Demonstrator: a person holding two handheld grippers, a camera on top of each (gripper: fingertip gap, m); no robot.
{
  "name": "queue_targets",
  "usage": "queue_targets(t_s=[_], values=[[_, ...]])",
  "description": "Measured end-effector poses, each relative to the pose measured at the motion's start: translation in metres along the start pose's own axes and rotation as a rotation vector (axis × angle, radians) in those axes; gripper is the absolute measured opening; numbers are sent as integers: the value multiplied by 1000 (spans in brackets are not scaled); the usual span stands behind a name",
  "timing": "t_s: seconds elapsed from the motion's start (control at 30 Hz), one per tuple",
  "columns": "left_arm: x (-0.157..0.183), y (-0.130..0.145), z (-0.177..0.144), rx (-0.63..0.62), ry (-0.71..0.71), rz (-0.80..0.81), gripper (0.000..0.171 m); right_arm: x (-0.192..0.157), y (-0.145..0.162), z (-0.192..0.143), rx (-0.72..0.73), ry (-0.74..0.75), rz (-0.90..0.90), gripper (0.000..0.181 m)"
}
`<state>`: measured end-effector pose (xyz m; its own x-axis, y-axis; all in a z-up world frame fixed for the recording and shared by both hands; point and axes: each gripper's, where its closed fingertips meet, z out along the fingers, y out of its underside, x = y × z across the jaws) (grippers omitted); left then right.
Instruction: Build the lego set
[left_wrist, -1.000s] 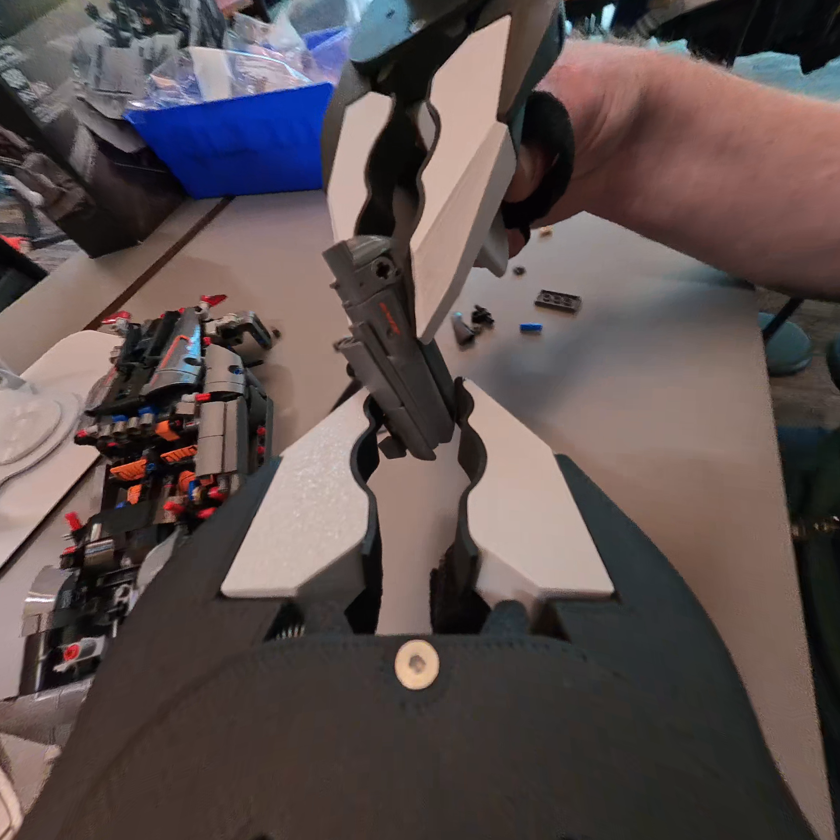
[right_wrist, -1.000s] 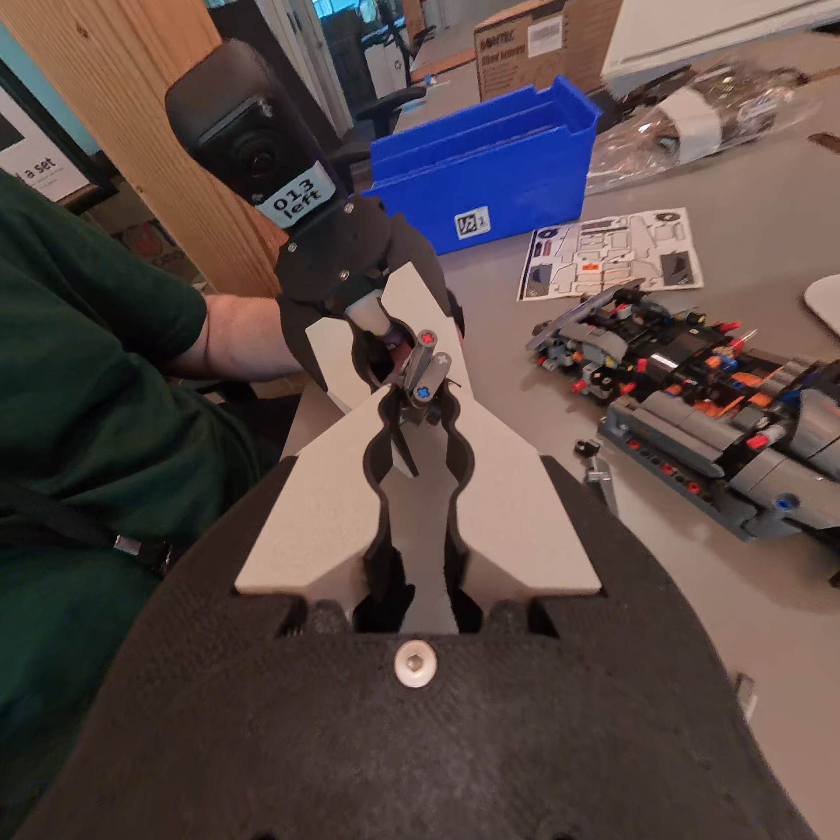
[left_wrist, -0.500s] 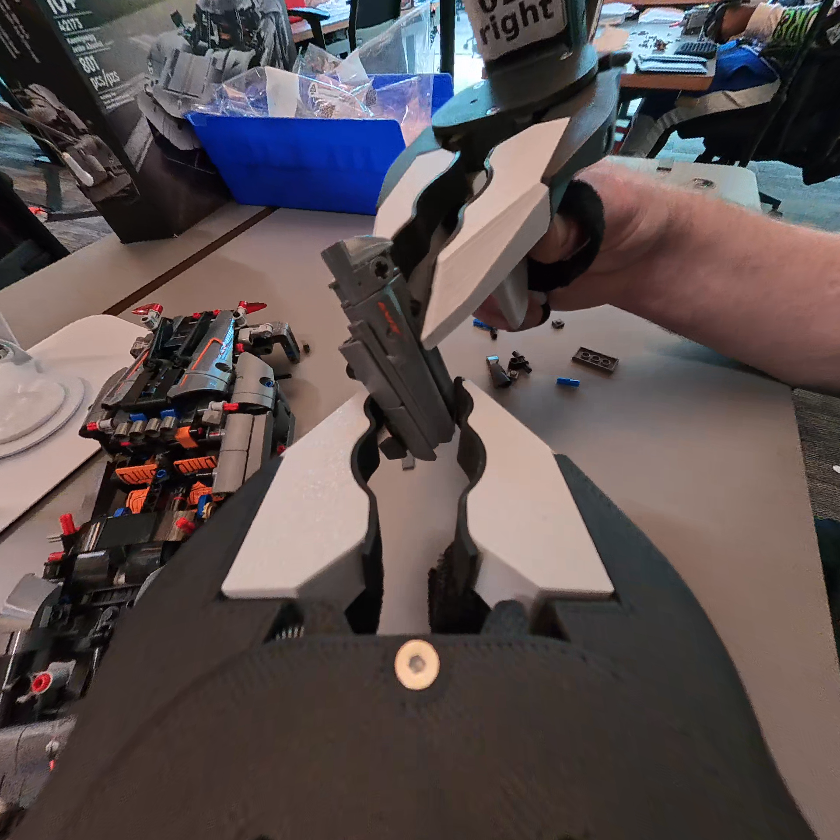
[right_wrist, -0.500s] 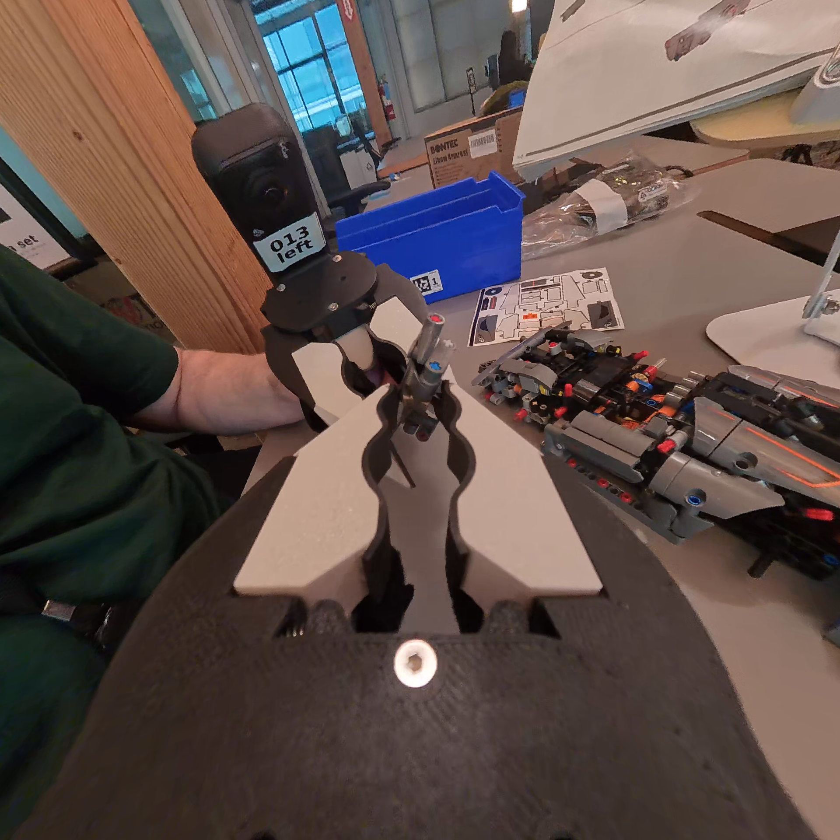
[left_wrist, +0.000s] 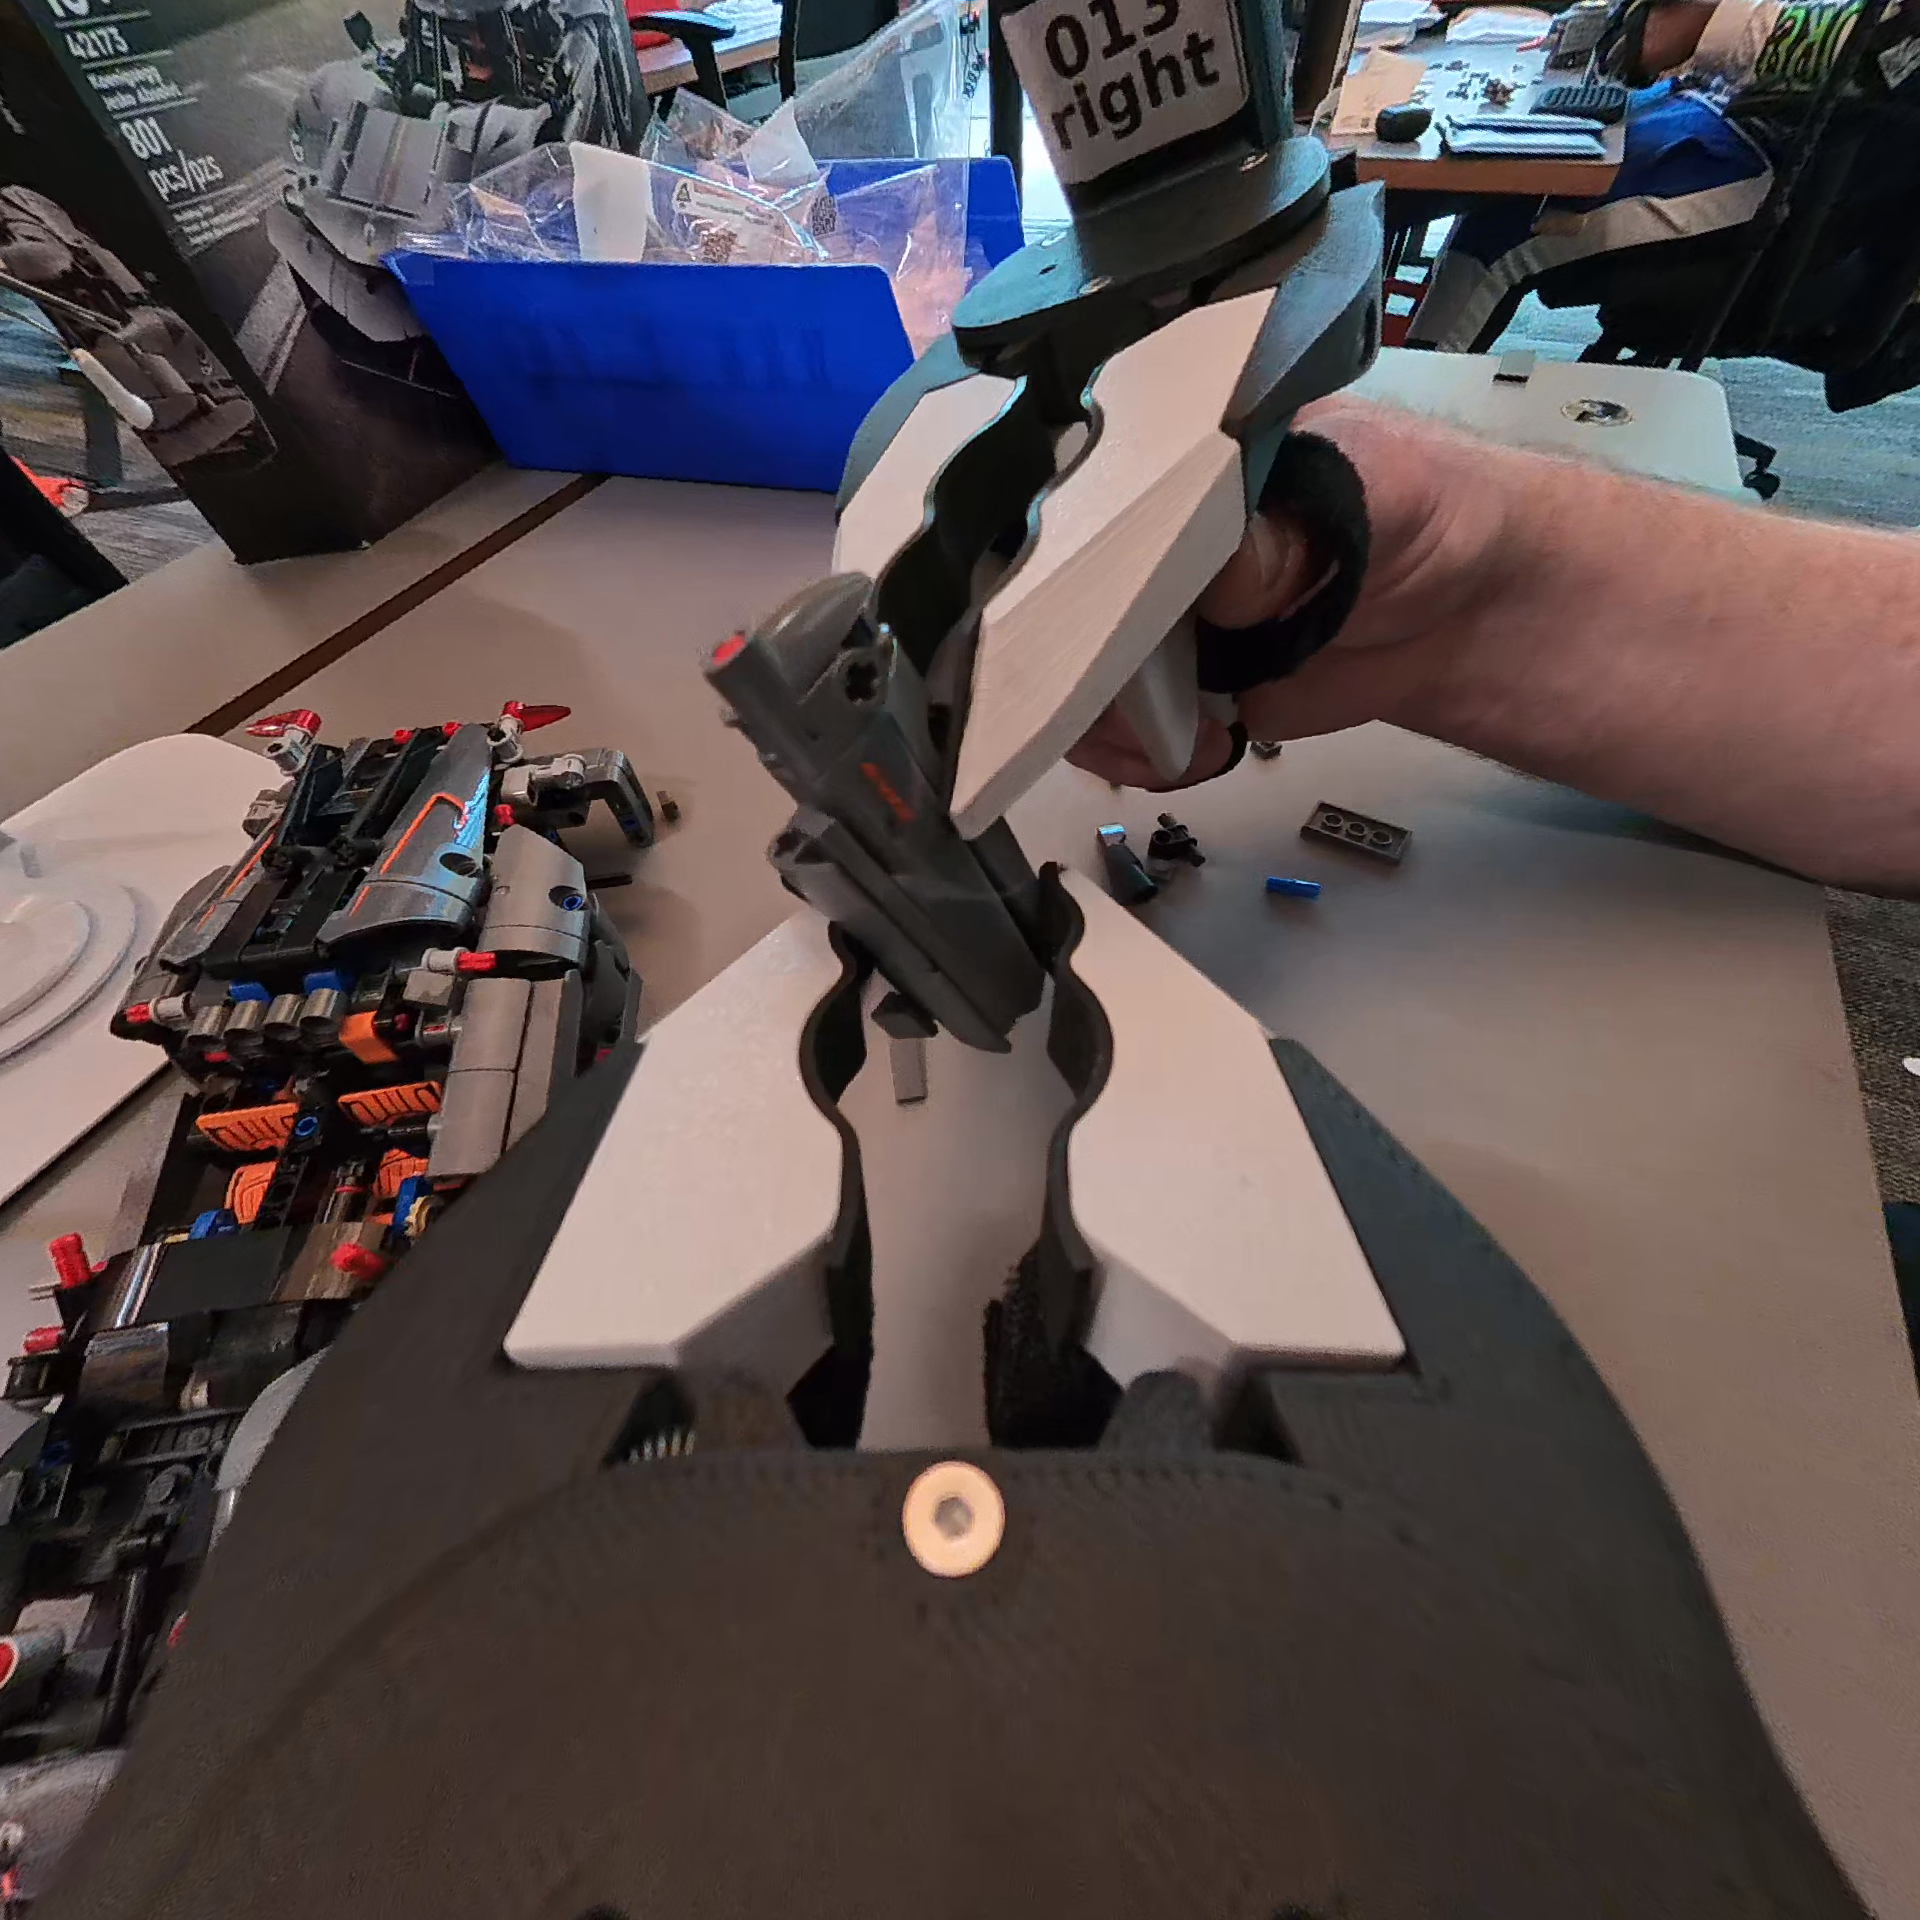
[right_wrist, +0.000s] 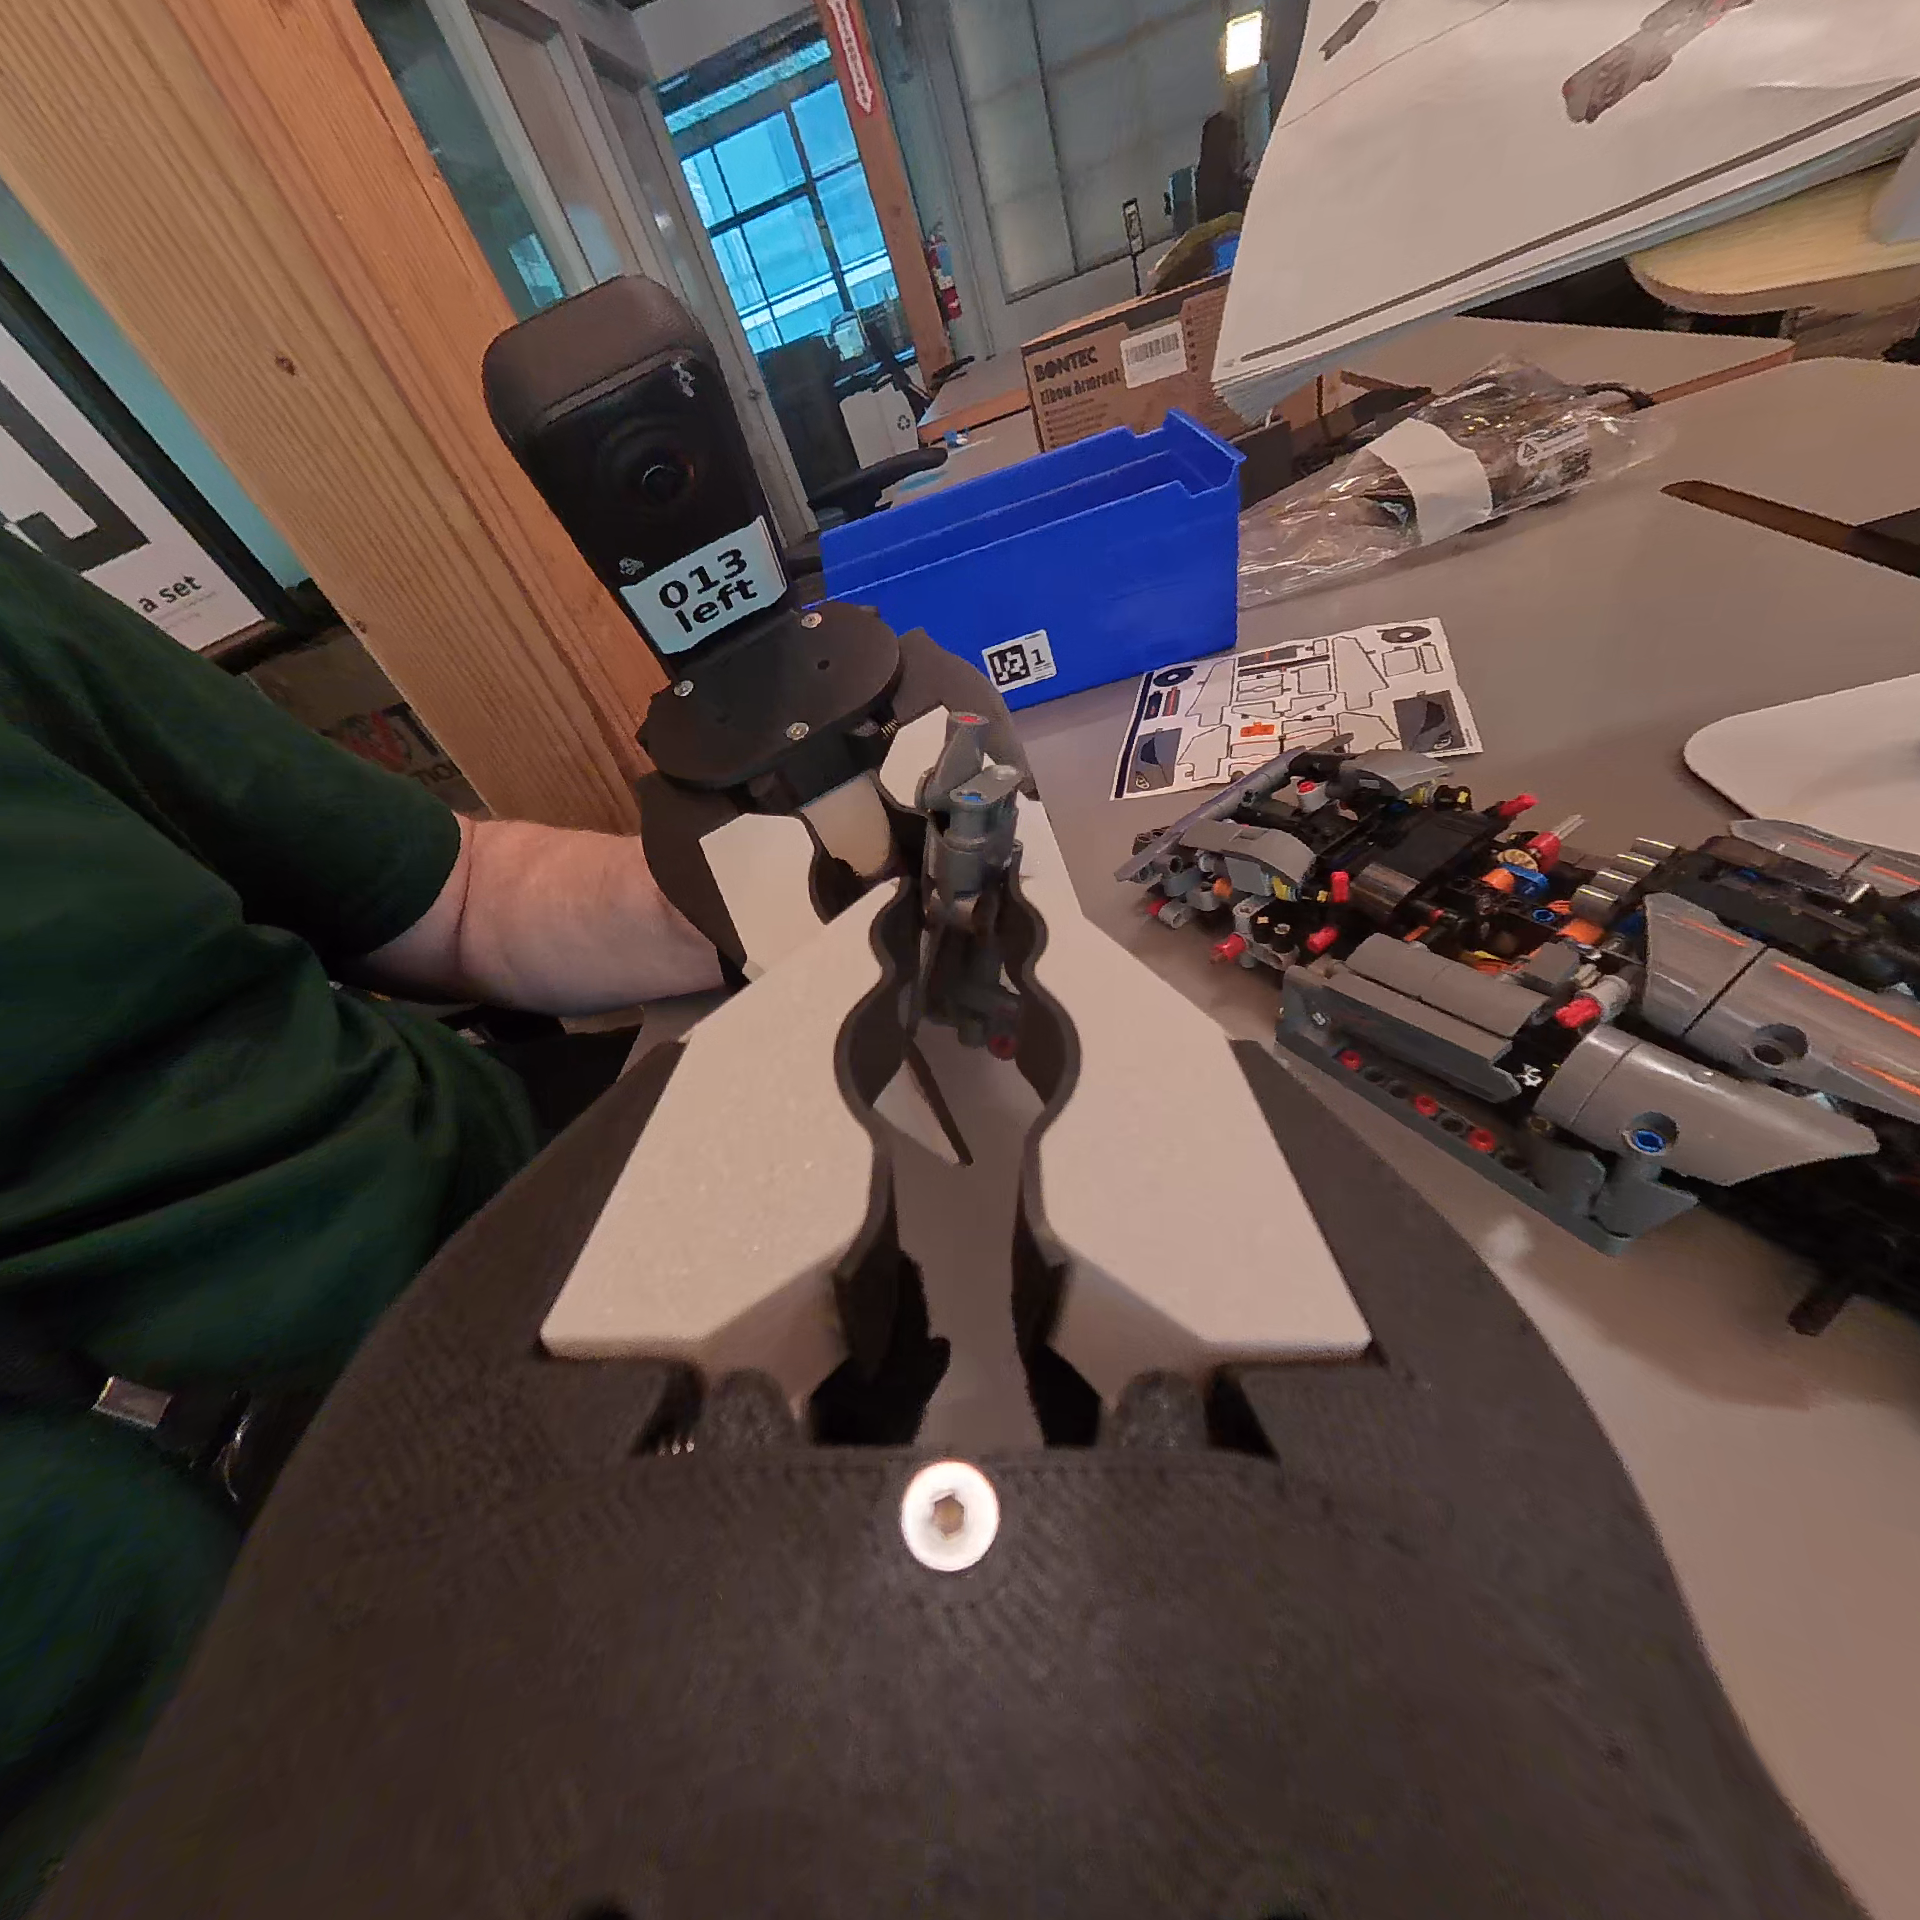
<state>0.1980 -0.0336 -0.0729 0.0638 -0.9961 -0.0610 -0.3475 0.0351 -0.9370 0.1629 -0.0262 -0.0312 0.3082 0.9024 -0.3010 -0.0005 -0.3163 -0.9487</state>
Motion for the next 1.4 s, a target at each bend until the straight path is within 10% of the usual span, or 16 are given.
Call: queue_targets(t_s=[1.4], values=[[5,21,-3,-62,7,79,30,-4,18,7,-81,-33,-52,12]])
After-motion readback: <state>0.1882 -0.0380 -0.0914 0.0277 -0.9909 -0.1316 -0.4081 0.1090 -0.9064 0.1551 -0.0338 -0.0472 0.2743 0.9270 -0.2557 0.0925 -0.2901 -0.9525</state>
